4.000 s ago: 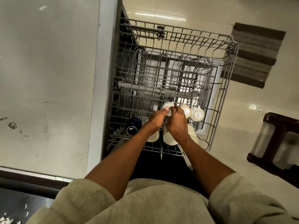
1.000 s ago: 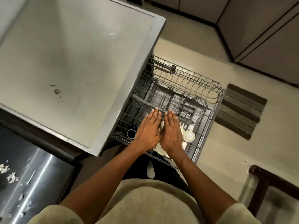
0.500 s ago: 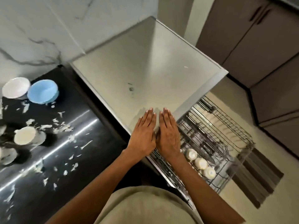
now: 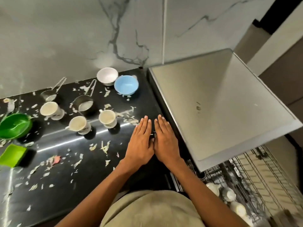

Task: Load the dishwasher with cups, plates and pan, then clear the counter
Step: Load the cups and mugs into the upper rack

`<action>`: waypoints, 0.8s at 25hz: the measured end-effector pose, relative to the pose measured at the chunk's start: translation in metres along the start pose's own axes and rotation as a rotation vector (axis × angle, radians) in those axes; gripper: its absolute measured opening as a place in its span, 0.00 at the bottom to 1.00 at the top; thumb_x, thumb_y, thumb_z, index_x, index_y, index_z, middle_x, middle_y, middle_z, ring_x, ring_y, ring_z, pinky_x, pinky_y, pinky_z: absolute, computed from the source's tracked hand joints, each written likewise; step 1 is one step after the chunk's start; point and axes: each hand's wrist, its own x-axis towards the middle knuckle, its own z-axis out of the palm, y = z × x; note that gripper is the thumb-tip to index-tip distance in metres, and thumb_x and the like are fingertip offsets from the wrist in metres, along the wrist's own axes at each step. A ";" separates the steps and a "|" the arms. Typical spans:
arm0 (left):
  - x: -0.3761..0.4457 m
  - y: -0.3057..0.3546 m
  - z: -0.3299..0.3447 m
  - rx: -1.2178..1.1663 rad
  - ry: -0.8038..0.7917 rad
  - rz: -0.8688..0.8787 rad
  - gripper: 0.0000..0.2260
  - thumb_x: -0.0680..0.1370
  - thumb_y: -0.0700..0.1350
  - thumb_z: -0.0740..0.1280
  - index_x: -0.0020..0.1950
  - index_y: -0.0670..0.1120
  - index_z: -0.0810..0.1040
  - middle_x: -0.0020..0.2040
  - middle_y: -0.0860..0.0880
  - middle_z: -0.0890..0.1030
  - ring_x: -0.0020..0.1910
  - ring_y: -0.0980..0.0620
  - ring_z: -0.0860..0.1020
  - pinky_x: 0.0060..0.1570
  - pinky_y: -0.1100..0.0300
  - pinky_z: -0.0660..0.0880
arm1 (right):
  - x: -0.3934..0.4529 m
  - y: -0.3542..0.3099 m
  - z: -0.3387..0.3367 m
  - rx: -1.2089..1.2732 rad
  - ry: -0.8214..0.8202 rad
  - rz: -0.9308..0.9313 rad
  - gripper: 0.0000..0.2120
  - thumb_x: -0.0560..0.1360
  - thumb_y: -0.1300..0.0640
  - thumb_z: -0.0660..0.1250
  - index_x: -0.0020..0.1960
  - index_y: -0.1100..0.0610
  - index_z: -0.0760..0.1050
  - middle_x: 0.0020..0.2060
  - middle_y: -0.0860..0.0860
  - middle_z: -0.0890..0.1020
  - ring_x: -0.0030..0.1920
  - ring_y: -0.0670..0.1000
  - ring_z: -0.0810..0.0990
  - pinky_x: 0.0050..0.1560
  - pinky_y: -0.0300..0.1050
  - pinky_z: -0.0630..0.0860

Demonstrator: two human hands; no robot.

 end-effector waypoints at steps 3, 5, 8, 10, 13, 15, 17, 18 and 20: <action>-0.008 -0.032 -0.021 -0.021 0.094 -0.076 0.32 0.78 0.44 0.59 0.81 0.44 0.52 0.81 0.49 0.46 0.81 0.53 0.43 0.79 0.50 0.48 | 0.025 -0.036 0.006 0.040 -0.027 -0.112 0.27 0.79 0.55 0.53 0.76 0.64 0.66 0.77 0.60 0.66 0.78 0.56 0.62 0.77 0.54 0.62; -0.013 -0.048 -0.032 -0.030 0.161 -0.149 0.33 0.77 0.42 0.61 0.81 0.43 0.53 0.81 0.48 0.47 0.81 0.53 0.44 0.79 0.51 0.48 | 0.038 -0.056 0.011 0.086 -0.035 -0.168 0.27 0.78 0.55 0.54 0.75 0.63 0.69 0.75 0.61 0.69 0.77 0.58 0.65 0.76 0.55 0.63; -0.021 -0.070 -0.049 -0.063 0.246 -0.277 0.34 0.75 0.43 0.59 0.81 0.42 0.53 0.81 0.46 0.50 0.80 0.54 0.44 0.79 0.51 0.48 | 0.061 -0.086 0.022 0.143 -0.032 -0.232 0.27 0.75 0.55 0.55 0.71 0.62 0.73 0.71 0.63 0.73 0.73 0.61 0.70 0.73 0.56 0.68; -0.025 -0.084 -0.056 -0.104 0.287 -0.319 0.34 0.75 0.42 0.58 0.81 0.42 0.51 0.82 0.46 0.49 0.80 0.55 0.44 0.79 0.53 0.47 | 0.076 -0.104 0.027 0.133 -0.040 -0.272 0.25 0.74 0.57 0.58 0.69 0.59 0.74 0.67 0.62 0.75 0.68 0.61 0.73 0.68 0.57 0.73; -0.028 -0.100 -0.062 -0.180 0.307 -0.360 0.34 0.76 0.40 0.59 0.81 0.44 0.51 0.82 0.49 0.49 0.80 0.57 0.44 0.79 0.53 0.48 | 0.092 -0.119 0.034 0.068 0.003 -0.327 0.18 0.74 0.59 0.62 0.62 0.57 0.79 0.59 0.59 0.77 0.58 0.57 0.75 0.57 0.53 0.77; -0.028 -0.108 -0.063 -0.246 0.296 -0.385 0.33 0.78 0.38 0.61 0.81 0.45 0.52 0.82 0.50 0.51 0.80 0.58 0.47 0.79 0.54 0.51 | 0.097 -0.122 0.039 0.061 0.047 -0.340 0.11 0.74 0.60 0.65 0.55 0.56 0.82 0.54 0.57 0.78 0.53 0.56 0.75 0.50 0.50 0.77; -0.026 -0.113 -0.065 -0.312 0.295 -0.389 0.33 0.78 0.35 0.62 0.81 0.45 0.54 0.81 0.50 0.56 0.79 0.58 0.53 0.78 0.54 0.54 | 0.100 -0.123 0.044 0.096 0.072 -0.347 0.07 0.74 0.61 0.67 0.48 0.55 0.82 0.52 0.56 0.78 0.50 0.54 0.75 0.44 0.48 0.76; -0.025 -0.115 -0.066 -0.343 0.312 -0.381 0.32 0.78 0.34 0.62 0.81 0.45 0.56 0.80 0.50 0.60 0.79 0.58 0.56 0.77 0.55 0.56 | 0.101 -0.122 0.047 0.123 0.081 -0.352 0.05 0.74 0.62 0.68 0.47 0.56 0.82 0.51 0.56 0.77 0.49 0.54 0.75 0.41 0.47 0.75; -0.024 -0.114 -0.070 -0.404 0.354 -0.367 0.32 0.77 0.32 0.63 0.80 0.47 0.60 0.77 0.51 0.66 0.76 0.59 0.62 0.76 0.60 0.60 | 0.101 -0.118 0.052 0.196 0.092 -0.335 0.06 0.73 0.65 0.69 0.46 0.57 0.82 0.51 0.56 0.77 0.49 0.54 0.75 0.38 0.45 0.76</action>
